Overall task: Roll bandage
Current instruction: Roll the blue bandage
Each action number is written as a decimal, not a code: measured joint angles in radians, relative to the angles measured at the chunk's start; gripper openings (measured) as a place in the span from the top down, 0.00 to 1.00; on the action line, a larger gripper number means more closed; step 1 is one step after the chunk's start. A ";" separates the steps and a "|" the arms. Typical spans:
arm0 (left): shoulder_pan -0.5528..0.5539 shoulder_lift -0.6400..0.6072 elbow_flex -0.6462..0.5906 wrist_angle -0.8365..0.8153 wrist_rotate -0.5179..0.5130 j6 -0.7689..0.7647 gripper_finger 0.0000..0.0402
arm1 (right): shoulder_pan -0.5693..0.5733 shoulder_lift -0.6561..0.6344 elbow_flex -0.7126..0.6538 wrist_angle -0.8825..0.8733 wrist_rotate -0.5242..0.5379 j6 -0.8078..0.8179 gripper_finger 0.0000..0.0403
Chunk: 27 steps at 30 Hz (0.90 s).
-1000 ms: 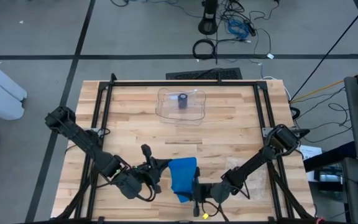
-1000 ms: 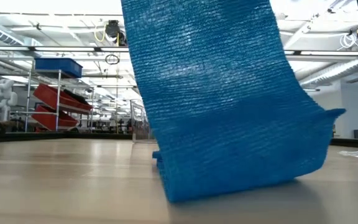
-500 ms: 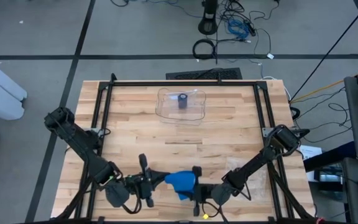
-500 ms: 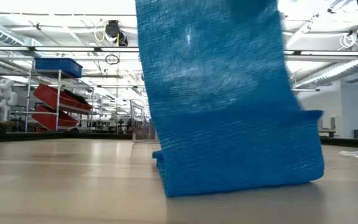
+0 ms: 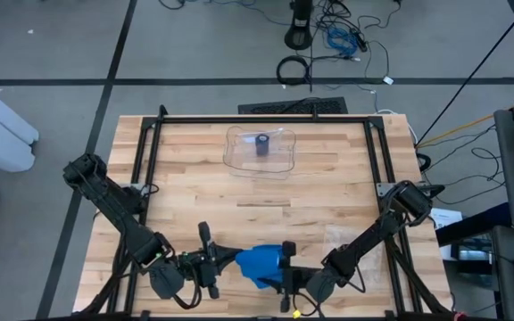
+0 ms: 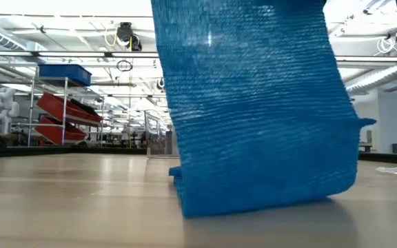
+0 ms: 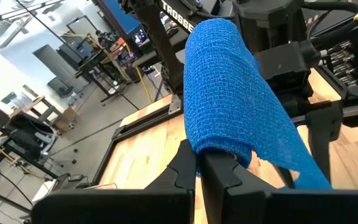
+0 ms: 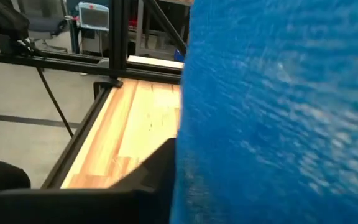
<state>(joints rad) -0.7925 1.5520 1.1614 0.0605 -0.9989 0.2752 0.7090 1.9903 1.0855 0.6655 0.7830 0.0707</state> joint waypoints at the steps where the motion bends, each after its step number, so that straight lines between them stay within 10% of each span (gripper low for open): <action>1: 0.000 0.000 0.000 0.000 0.000 0.000 0.98 | 0.000 0.000 0.000 -0.001 0.000 0.000 0.78; 7: -0.015 -0.007 0.000 -0.003 0.020 -0.003 0.98 | 0.000 0.000 0.000 -0.034 0.053 0.004 0.99; 27: -0.072 -0.012 0.001 -0.221 0.401 -0.332 0.98 | -0.092 -0.049 0.000 -0.006 0.163 -0.265 1.00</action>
<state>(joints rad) -0.8648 1.5398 1.1625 -0.1601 -0.5977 -0.0564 0.6169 1.9412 1.0855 0.6594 0.9456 -0.1945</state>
